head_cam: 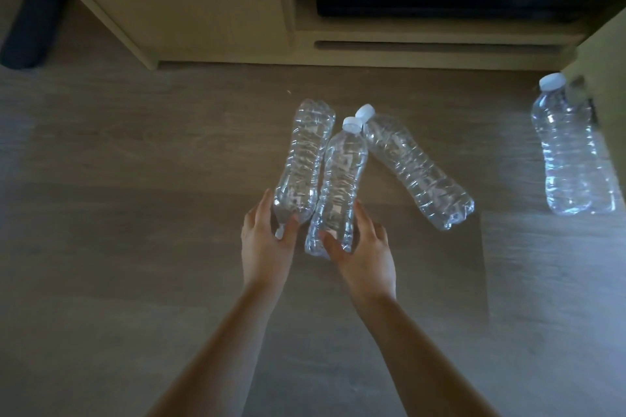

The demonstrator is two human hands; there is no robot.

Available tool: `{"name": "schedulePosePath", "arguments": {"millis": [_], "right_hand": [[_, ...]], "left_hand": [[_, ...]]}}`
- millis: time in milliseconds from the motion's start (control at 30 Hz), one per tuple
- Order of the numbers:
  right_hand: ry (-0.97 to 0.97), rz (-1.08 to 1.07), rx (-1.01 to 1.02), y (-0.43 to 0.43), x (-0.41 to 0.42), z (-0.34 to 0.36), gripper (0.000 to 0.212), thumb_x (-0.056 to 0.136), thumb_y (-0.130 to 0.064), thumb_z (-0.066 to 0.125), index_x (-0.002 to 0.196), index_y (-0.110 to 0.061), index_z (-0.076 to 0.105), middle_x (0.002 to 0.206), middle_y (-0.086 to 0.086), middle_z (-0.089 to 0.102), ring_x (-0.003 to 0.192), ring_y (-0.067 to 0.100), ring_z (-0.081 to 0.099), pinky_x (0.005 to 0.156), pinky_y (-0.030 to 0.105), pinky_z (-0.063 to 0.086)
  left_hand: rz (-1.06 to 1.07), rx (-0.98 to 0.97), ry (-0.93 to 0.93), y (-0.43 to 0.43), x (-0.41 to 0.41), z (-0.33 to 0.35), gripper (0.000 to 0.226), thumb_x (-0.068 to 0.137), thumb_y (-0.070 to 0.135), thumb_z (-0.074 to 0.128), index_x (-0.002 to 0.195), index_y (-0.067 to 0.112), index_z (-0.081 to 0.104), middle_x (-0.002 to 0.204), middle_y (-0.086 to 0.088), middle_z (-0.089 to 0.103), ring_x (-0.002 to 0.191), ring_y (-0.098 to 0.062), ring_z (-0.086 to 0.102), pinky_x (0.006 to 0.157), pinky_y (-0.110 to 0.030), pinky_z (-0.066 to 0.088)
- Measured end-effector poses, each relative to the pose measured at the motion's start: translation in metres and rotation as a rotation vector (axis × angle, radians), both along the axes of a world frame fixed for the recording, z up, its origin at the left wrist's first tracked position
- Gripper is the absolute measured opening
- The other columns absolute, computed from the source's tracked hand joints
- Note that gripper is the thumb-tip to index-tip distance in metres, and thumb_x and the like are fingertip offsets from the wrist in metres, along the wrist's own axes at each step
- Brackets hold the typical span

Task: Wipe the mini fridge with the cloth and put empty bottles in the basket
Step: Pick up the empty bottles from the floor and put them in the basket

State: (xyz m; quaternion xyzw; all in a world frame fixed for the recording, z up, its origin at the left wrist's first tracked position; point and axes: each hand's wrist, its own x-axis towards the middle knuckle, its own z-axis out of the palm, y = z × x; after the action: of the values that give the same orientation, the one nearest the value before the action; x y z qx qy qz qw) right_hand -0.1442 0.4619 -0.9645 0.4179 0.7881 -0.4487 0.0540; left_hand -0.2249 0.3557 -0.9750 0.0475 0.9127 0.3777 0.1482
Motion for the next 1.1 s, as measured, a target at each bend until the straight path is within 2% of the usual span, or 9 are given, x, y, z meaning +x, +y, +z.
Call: {"name": "schedulePosePath", "arguments": {"millis": [67, 200, 267, 533, 700, 800, 900, 1000, 1100], "right_hand": [[0.042, -0.013, -0.034, -0.002, -0.003, -0.007, 0.078, 0.079, -0.046, 0.065, 0.143, -0.033, 0.023, 0.132, 0.002, 0.045, 0.121, 0.017, 0.042, 0.086, 0.027, 0.040], [0.185, -0.108, -0.122, -0.009, -0.005, -0.016, 0.076, 0.076, -0.037, 0.070, 0.141, -0.028, 0.030, 0.134, -0.005, 0.050, 0.120, 0.013, 0.047, 0.097, 0.028, 0.040], [0.220, -0.148, -0.163, -0.010, -0.003, -0.017, 0.077, 0.076, -0.036, 0.071, 0.141, -0.030, 0.031, 0.133, -0.010, 0.051, 0.120, 0.011, 0.048, 0.098, 0.030, 0.041], [0.254, -0.250, -0.310, -0.017, 0.016, -0.005, 0.072, 0.072, -0.028, 0.075, 0.135, -0.037, 0.039, 0.124, -0.012, 0.057, 0.109, 0.001, 0.055, 0.095, 0.026, 0.045], [0.262, -0.236, -0.309, -0.021, 0.044, 0.048, 0.070, 0.073, -0.024, 0.075, 0.132, -0.040, 0.039, 0.119, -0.018, 0.058, 0.104, -0.006, 0.055, 0.091, 0.017, 0.044], [0.282, -0.251, -0.266, -0.017, 0.057, 0.095, 0.065, 0.075, -0.017, 0.074, 0.124, -0.044, 0.041, 0.100, -0.028, 0.055, 0.087, -0.021, 0.051, 0.074, -0.002, 0.037], [0.308, -0.302, -0.264, -0.016, 0.068, 0.143, 0.063, 0.076, -0.014, 0.073, 0.118, -0.050, 0.042, 0.092, -0.025, 0.058, 0.078, -0.019, 0.054, 0.068, -0.002, 0.038], [0.354, -0.302, -0.256, -0.019, 0.077, 0.192, 0.063, 0.077, -0.014, 0.071, 0.125, -0.043, 0.044, 0.096, -0.021, 0.064, 0.082, -0.011, 0.060, 0.072, 0.004, 0.043], [0.393, -0.270, -0.218, -0.023, 0.086, 0.243, 0.063, 0.078, -0.014, 0.070, 0.132, -0.034, 0.045, 0.096, -0.023, 0.065, 0.086, -0.008, 0.061, 0.076, 0.008, 0.045]], "left_hand": [[-0.012, 0.038, -0.021, 0.003, -0.004, -0.004, 0.063, 0.085, 0.031, 0.062, 0.141, 0.023, 0.035, 0.102, 0.017, 0.050, 0.105, 0.001, 0.038, 0.079, -0.001, 0.027], [0.030, 0.110, -0.084, 0.008, -0.005, -0.011, 0.068, 0.080, 0.035, 0.066, 0.140, 0.033, 0.033, 0.115, 0.009, 0.054, 0.103, -0.003, 0.053, 0.079, -0.012, 0.037], [0.046, 0.138, -0.116, 0.008, -0.003, -0.012, 0.071, 0.079, 0.032, 0.068, 0.140, 0.034, 0.032, 0.114, 0.010, 0.056, 0.095, 0.003, 0.056, 0.073, -0.005, 0.037], [0.189, 0.221, -0.144, 0.005, 0.023, 0.002, 0.069, 0.078, 0.015, 0.070, 0.138, 0.028, 0.038, 0.089, 0.029, 0.055, 0.076, 0.026, 0.050, 0.066, 0.006, 0.031], [0.346, 0.307, -0.172, -0.001, 0.055, 0.040, 0.067, 0.080, 0.014, 0.070, 0.137, 0.030, 0.039, 0.057, 0.036, 0.056, 0.060, 0.018, 0.052, 0.066, 0.000, 0.037], [0.464, 0.450, -0.191, -0.008, 0.072, 0.074, 0.069, 0.077, 0.012, 0.072, 0.132, 0.037, 0.040, 0.078, 0.028, 0.066, 0.069, 0.010, 0.056, 0.078, -0.021, 0.044], [0.582, 0.602, -0.228, -0.011, 0.087, 0.121, 0.070, 0.075, 0.006, 0.072, 0.129, 0.035, 0.039, 0.122, -0.007, 0.061, 0.083, 0.003, 0.060, 0.082, -0.036, 0.047], [0.624, 0.724, -0.260, -0.014, 0.098, 0.180, 0.070, 0.077, 0.001, 0.068, 0.134, 0.027, 0.038, 0.129, -0.013, 0.055, 0.107, -0.005, 0.058, 0.101, -0.045, 0.041], [0.588, 0.736, -0.273, -0.021, 0.109, 0.239, 0.070, 0.076, 0.008, 0.068, 0.136, 0.027, 0.037, 0.127, -0.011, 0.057, 0.107, -0.001, 0.057, 0.102, -0.046, 0.040]]}}
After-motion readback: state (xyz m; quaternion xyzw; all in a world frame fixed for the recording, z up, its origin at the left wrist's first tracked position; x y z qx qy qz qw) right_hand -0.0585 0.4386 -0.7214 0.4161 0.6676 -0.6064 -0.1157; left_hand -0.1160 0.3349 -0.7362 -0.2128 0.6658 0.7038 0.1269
